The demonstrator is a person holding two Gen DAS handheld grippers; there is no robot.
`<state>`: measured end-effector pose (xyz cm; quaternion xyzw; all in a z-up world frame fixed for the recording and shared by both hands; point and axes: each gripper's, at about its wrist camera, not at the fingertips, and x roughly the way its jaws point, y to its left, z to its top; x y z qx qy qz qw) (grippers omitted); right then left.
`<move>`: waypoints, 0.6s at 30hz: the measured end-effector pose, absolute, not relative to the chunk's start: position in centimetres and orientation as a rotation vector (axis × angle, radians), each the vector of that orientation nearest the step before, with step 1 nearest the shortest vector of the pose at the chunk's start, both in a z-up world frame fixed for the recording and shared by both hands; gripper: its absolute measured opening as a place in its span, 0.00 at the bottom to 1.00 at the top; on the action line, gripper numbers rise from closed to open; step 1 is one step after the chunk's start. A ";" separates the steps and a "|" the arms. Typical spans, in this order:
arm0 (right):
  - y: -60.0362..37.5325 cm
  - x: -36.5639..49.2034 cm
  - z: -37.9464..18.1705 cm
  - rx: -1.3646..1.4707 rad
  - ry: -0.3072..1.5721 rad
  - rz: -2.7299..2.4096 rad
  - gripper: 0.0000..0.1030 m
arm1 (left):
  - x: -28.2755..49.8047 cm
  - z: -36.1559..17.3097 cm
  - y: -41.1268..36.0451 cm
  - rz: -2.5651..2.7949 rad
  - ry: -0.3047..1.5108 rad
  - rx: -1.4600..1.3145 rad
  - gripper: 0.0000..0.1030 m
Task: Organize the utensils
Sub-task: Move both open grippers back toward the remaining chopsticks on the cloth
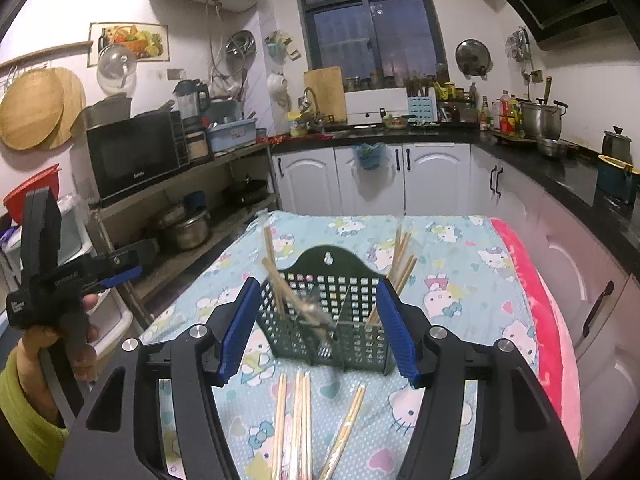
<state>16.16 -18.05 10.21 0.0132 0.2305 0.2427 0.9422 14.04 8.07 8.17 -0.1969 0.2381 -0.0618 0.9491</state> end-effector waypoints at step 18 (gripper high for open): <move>-17.1 14.5 7.7 -0.033 0.536 0.511 0.56 | 12.5 6.0 7.1 -0.121 0.547 -0.374 0.90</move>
